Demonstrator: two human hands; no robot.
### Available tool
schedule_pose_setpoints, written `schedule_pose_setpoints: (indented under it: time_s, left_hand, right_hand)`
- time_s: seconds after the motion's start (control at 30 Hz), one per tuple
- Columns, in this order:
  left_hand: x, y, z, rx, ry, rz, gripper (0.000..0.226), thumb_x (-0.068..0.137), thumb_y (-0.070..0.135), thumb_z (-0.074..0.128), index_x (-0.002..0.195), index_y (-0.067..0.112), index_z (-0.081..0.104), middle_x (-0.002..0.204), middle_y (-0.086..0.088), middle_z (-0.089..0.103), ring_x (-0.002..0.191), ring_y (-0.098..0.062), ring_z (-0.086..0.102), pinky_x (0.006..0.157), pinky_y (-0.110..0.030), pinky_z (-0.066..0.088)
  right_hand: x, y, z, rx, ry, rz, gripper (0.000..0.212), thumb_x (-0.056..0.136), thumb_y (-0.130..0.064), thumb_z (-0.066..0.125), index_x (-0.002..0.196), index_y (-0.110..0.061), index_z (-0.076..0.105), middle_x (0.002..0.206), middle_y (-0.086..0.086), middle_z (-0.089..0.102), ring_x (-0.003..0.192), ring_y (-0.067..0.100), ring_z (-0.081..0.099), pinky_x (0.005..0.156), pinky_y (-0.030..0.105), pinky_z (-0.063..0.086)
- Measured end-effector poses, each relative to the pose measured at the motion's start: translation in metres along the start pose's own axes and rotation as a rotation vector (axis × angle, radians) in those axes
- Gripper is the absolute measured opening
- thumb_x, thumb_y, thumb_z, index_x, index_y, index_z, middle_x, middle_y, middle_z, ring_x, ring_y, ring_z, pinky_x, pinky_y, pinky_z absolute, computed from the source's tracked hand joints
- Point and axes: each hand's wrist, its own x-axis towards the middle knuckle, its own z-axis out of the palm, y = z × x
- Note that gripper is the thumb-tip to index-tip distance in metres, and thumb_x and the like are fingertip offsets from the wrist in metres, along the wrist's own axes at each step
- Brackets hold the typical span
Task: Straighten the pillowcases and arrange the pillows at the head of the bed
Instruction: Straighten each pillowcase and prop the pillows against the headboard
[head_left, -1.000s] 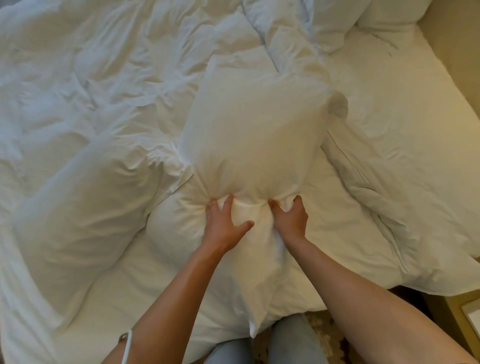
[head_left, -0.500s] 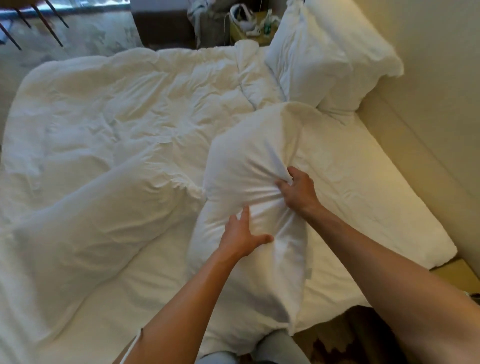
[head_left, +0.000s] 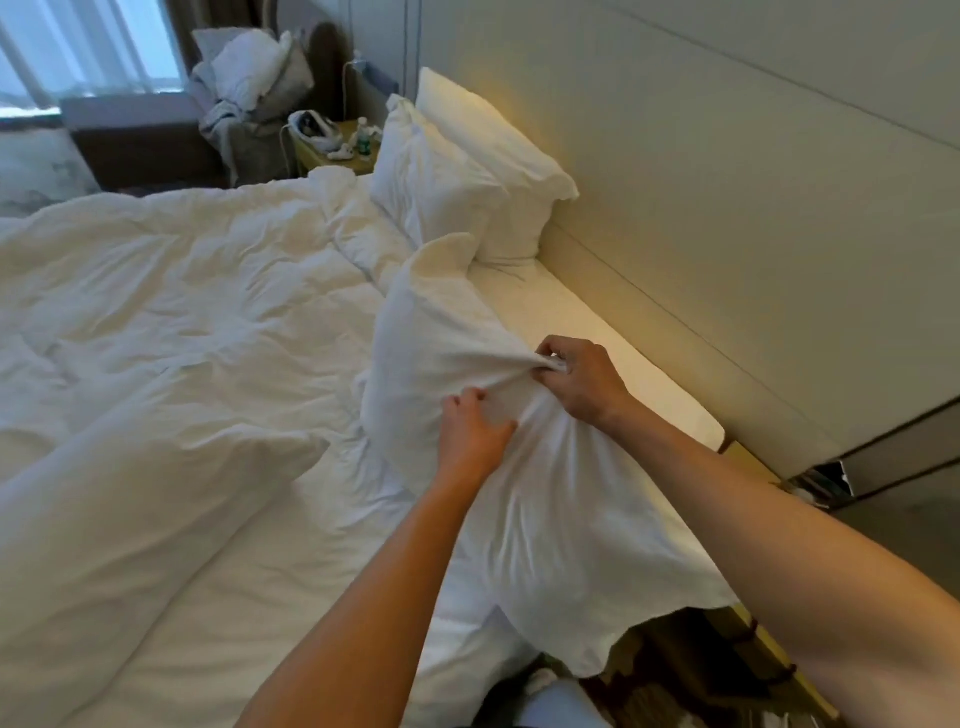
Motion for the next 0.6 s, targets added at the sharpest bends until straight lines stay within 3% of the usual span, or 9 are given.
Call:
schedule_pose_setpoints:
  time_s: [0.13,0.27,0.33,0.4,0.43,0.5,0.6]
  left_hand:
    - [0.018,0.048,0.0,0.099,0.061,0.191,0.061,0.086,0.03,0.07,0.142,0.021,0.048,0.147,-0.005,0.04,0.133,-0.027,0.045,0.106,-0.041,0.043]
    - [0.036,0.087,0.027,0.423,-0.203,0.515,0.059,0.086,0.04,0.067,0.142,0.029,0.054,0.16,-0.001,0.038,0.152,-0.023,0.024,0.122,-0.048,0.023]
    - [0.04,0.098,0.048,0.608,-0.299,0.654,0.044,0.089,0.052,0.059,0.126,0.029,0.065,0.141,0.001,0.058,0.142,-0.02,0.04,0.124,-0.052,0.019]
    - [0.04,0.106,0.07,0.69,-0.322,0.71,0.033,0.094,0.055,0.05,0.102,0.027,0.067,0.105,0.005,0.067,0.106,-0.017,0.058,0.114,-0.048,0.034]
    - [0.039,0.109,0.081,0.703,-0.34,0.726,0.03,0.097,0.052,0.047,0.092,0.026,0.063,0.091,0.007,0.062,0.09,-0.016,0.056,0.102,-0.044,0.043]
    - [0.034,0.118,0.107,0.725,-0.388,0.764,0.03,0.103,0.046,0.043,0.084,0.025,0.053,0.079,0.007,0.054,0.077,-0.017,0.052,0.078,-0.039,0.044]
    - [0.023,0.131,0.143,0.683,-0.444,0.715,0.034,0.107,0.043,0.037,0.084,0.022,0.049,0.073,0.001,0.058,0.07,-0.021,0.057,0.065,-0.04,0.045]
  right_hand:
    - [-0.042,0.04,-0.028,0.012,-0.028,-0.025,0.017,0.087,-0.022,0.067,0.088,-0.038,0.067,0.075,-0.012,0.068,0.066,0.004,0.059,0.059,0.021,0.04]
    - [-0.074,0.084,-0.059,0.031,-0.023,-0.035,0.015,0.091,-0.021,0.068,0.094,-0.036,0.069,0.081,-0.011,0.071,0.073,0.007,0.062,0.065,0.026,0.045]
    - [-0.086,0.108,-0.077,0.038,-0.008,-0.039,0.013,0.091,-0.021,0.069,0.096,-0.033,0.07,0.083,-0.009,0.072,0.074,0.011,0.064,0.067,0.031,0.048]
    - [-0.098,0.133,-0.095,0.028,-0.003,-0.037,0.013,0.092,-0.021,0.068,0.099,-0.032,0.07,0.083,-0.006,0.073,0.073,0.014,0.064,0.067,0.034,0.049]
    - [-0.103,0.147,-0.103,0.024,-0.003,-0.037,0.013,0.093,-0.021,0.068,0.1,-0.032,0.07,0.083,-0.006,0.073,0.073,0.014,0.065,0.067,0.034,0.05]
    - [-0.112,0.174,-0.117,0.032,0.005,-0.035,0.012,0.095,-0.024,0.068,0.103,-0.033,0.07,0.086,-0.007,0.074,0.075,0.012,0.066,0.068,0.033,0.051]
    - [-0.121,0.213,-0.133,0.089,0.044,-0.014,0.008,0.098,-0.031,0.069,0.105,-0.034,0.07,0.093,-0.009,0.075,0.08,0.009,0.068,0.067,0.026,0.05]
